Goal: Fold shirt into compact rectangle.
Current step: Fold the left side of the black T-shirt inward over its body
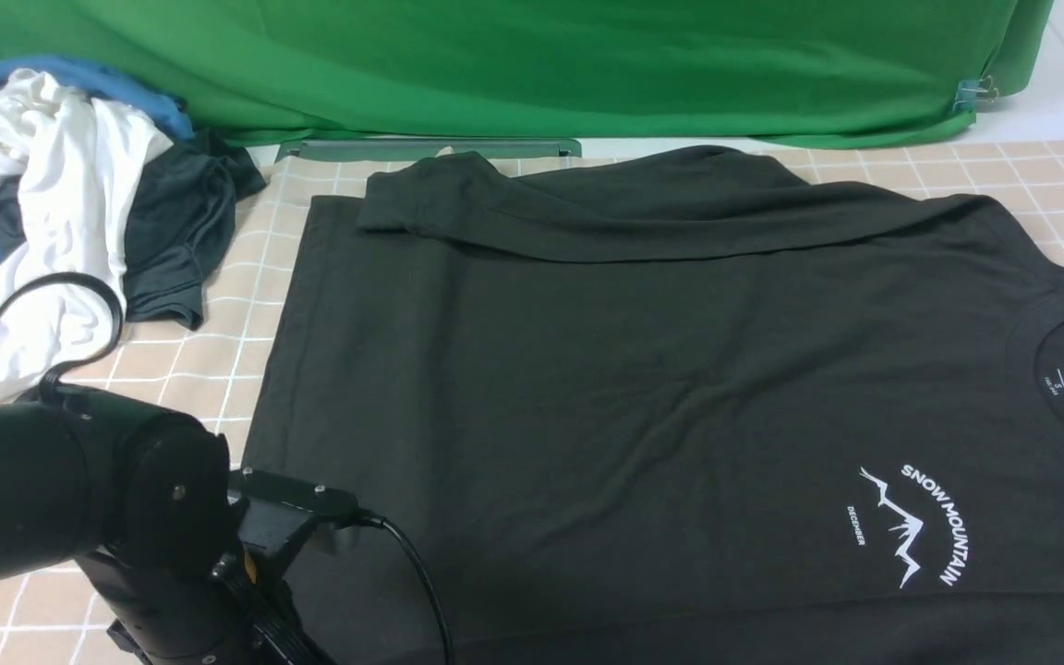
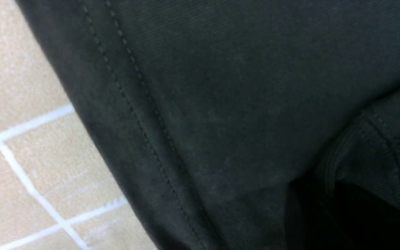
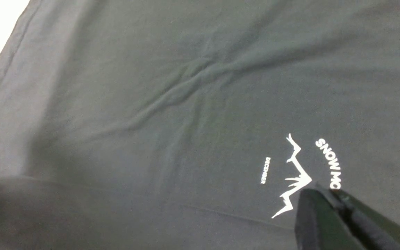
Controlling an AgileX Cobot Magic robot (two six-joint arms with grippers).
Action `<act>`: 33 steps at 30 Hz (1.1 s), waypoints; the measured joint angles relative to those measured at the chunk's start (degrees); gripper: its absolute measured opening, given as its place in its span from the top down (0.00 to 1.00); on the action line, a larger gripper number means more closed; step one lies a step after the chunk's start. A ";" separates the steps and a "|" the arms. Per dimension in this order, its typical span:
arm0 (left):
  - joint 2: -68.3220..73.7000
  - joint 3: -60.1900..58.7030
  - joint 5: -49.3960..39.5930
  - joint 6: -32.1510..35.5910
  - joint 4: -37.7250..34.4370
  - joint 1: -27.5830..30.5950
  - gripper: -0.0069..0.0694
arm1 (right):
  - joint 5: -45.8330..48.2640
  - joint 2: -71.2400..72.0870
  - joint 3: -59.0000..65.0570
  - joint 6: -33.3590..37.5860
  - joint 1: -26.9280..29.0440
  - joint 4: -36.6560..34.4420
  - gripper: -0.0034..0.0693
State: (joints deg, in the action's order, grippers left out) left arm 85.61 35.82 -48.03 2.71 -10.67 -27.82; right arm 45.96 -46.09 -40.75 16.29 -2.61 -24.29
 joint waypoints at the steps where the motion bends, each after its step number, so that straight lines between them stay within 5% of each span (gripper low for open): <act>1: -0.12 0.54 -0.98 0.21 0.06 0.00 0.86 | -0.05 0.00 0.00 0.34 0.00 0.00 0.89; 16: -7.17 28.48 -11.58 -1.91 9.43 1.54 0.87 | -2.86 0.00 0.00 0.53 0.00 -0.06 0.87; 33: 12.28 38.08 -1.51 -1.01 18.09 10.08 0.86 | -3.64 0.00 0.00 0.53 0.00 -0.83 0.86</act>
State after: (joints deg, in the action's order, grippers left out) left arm 97.90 73.91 -49.54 1.70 7.42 -17.74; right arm 42.32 -46.09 -40.75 16.83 -2.61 -25.12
